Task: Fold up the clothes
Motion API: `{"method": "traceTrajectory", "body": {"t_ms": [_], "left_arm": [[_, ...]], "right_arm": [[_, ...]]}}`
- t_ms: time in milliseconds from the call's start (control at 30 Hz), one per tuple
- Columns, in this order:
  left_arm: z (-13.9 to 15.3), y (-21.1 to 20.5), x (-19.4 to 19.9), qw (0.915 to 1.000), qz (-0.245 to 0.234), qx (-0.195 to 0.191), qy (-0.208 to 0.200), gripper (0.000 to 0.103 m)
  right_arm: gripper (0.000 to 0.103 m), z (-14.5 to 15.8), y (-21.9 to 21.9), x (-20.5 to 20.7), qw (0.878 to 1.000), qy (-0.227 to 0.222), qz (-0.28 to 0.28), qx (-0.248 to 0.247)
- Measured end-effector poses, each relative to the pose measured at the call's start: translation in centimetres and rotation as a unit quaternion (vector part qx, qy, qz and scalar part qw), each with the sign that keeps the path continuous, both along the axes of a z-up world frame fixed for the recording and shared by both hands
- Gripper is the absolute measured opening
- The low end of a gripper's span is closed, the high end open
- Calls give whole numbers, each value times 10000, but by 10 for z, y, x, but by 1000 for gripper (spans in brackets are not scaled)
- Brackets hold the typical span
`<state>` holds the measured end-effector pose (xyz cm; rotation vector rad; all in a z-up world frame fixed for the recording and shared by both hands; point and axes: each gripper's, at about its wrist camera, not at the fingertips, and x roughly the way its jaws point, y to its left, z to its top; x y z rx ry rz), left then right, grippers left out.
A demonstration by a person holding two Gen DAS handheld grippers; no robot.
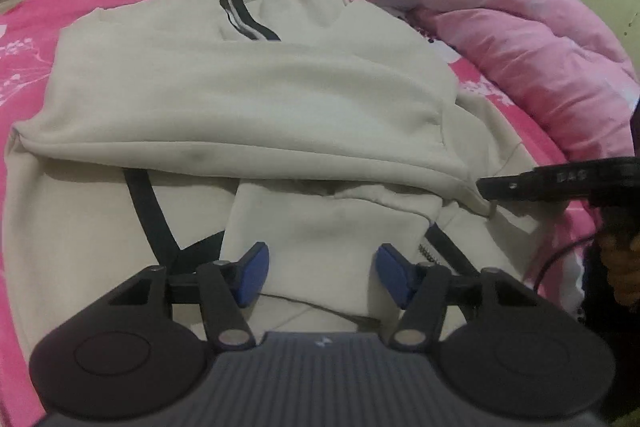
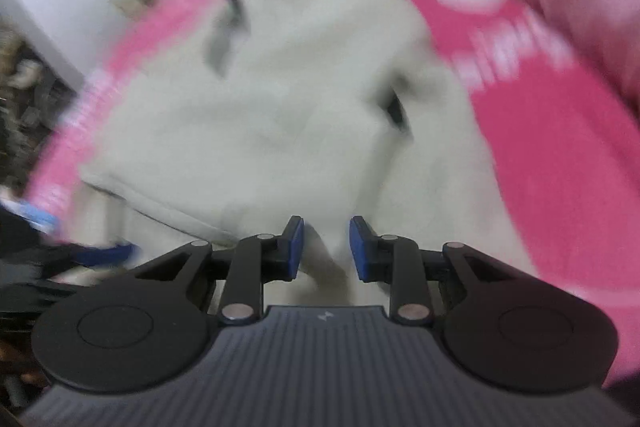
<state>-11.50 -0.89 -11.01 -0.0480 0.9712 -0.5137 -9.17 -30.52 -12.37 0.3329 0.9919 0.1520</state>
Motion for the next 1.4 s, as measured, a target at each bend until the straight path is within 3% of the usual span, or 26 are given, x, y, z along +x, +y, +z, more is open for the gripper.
{"method": "traceTrajectory", "body": {"t_ms": [100, 267, 300, 400, 500, 633, 767, 900, 967, 1100, 1300, 1400], "left_arm": [[3, -2, 7, 10000, 62, -67, 32, 62], [7, -5, 20, 9997, 166, -177, 86, 64], [8, -5, 22, 9996, 187, -200, 96, 65], [11, -7, 30, 9993, 249, -266, 128, 60], [22, 3, 25, 9987, 260, -447, 13, 61], [39, 17, 21, 9969, 299, -708, -172, 64], [61, 25, 47, 9933, 549, -966, -317, 65], [78, 25, 104, 9900, 762, -927, -745, 72], [85, 25, 137, 9888, 794, -699, -1049, 74], [82, 25, 216, 9851, 762, -412, -1487, 77], [51, 26, 324, 9910, 378, -120, -1278, 81], [35, 30, 357, 9936, 265, -24, -1096, 81]], "right_arm": [[23, 17, -16, -9, 9991, -8, -348, 255], [23, 53, -36, -10, 9951, -767, -589, -208], [23, 48, -37, -3, 9953, -718, -527, -376], [26, 10, -41, 4, 9939, 44, -477, -998], [26, 16, -57, -6, 9944, 176, -758, -720], [27, 54, -48, -6, 9936, -487, -548, -856], [27, 77, -17, 19, 9930, -1034, 131, -562], [28, 86, 11, 70, 9857, -1408, 868, -313], [28, 89, 21, 102, 9805, -1567, 1170, -195], [29, 94, 41, 173, 9663, -1806, 1739, -584], [36, 76, 47, 298, 9580, -1668, 2277, -505], [39, 61, 50, 346, 9584, -1464, 2410, -446]]}}
